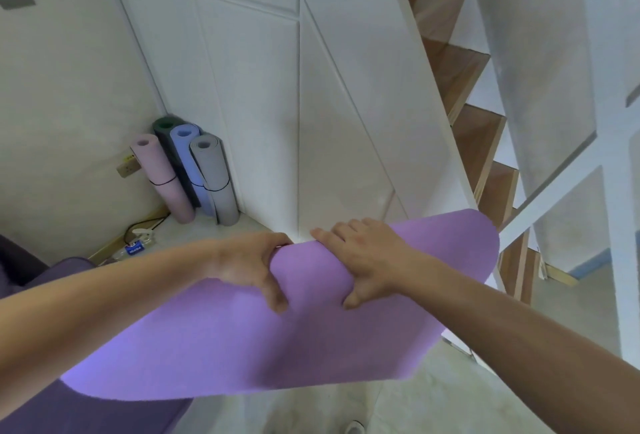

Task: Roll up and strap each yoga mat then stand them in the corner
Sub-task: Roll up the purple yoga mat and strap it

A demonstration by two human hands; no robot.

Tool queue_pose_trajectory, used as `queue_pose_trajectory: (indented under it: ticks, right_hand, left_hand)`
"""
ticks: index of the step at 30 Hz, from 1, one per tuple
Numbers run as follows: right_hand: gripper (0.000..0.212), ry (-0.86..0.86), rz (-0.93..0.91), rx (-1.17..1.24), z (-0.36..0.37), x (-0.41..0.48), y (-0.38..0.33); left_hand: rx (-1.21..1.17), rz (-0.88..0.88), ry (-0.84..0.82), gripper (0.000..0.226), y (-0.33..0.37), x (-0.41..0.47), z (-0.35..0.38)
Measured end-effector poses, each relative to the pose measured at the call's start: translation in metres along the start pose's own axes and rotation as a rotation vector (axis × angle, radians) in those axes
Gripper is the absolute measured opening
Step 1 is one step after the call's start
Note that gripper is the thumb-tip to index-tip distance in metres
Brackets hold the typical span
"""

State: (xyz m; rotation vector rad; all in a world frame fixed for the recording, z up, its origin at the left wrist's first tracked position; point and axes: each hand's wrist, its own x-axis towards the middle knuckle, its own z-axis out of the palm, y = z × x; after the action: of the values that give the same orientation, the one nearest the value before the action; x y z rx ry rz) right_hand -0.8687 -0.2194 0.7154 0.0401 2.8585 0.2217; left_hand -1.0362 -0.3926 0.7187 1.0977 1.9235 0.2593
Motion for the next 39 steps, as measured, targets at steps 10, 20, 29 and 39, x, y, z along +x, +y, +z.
queue_pose_trajectory:
  ticks: [10,20,29,39]
  right_hand:
    - [0.106,-0.163,-0.006,0.242,-0.017,0.016,0.032]
    - [0.097,0.016,-0.061,0.002,-0.019,0.022,0.034]
    - [0.128,-0.027,-0.099,-0.033,-0.026,0.027,0.049]
    - [0.101,0.01,-0.133,-0.041,-0.041,0.038,0.054]
  left_hand:
    - [0.584,0.015,0.368,0.103,0.013,0.013,0.027]
    - [0.114,-0.002,0.077,0.112,0.015,0.014,-0.01]
    - [0.365,-0.046,0.407,0.106,0.031,0.03,0.009]
    - [-0.041,-0.007,0.09,0.127,0.03,0.026,-0.027]
